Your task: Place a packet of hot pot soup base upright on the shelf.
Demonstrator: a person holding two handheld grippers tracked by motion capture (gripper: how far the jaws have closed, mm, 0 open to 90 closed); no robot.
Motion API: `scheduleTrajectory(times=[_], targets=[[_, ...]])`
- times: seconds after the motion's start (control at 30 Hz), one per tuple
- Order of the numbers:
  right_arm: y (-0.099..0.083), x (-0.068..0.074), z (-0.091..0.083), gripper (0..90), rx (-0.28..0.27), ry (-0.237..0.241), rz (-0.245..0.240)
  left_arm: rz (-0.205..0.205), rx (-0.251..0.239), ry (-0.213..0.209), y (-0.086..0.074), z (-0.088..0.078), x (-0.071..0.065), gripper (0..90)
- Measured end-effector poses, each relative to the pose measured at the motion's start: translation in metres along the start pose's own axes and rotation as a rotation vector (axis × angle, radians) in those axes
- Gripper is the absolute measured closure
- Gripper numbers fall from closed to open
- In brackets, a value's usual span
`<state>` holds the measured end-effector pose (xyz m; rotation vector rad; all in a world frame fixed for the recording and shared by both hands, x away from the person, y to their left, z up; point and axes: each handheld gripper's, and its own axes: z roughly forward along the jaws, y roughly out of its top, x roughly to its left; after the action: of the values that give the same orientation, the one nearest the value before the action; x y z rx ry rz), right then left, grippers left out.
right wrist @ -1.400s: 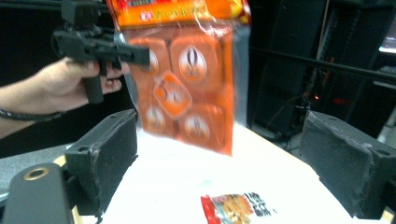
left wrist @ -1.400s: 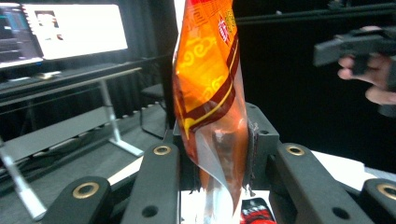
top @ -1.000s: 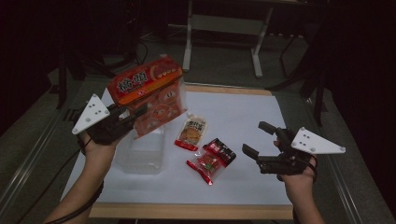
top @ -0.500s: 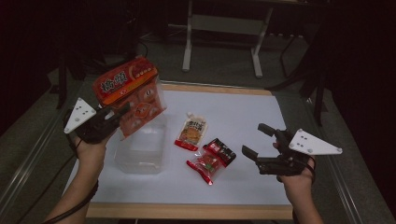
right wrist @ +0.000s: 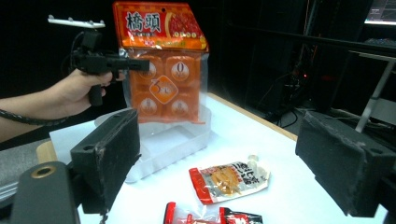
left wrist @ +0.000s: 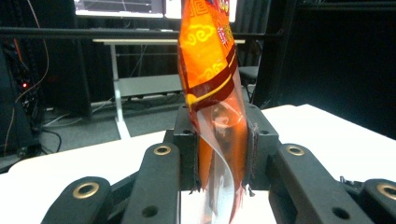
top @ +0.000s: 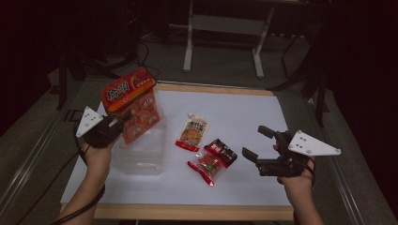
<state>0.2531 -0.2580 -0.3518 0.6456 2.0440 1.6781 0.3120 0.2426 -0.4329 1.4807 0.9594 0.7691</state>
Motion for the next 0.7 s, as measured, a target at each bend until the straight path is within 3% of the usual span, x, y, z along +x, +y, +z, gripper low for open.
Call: scheduleTrajectory(times=[0.37, 0.7], targets=[[-0.005, -0.002, 0.001, 13.9, 0.016, 0.003, 0.009, 0.001, 0.033, -0.023, -0.02, 0.01, 0.002, 71.7], [-0.007, -0.003, 0.001, 13.9, 0.023, 0.004, 0.018, -0.042, 0.061, -0.039, -0.038, 0.017, 0.008, 71.6]])
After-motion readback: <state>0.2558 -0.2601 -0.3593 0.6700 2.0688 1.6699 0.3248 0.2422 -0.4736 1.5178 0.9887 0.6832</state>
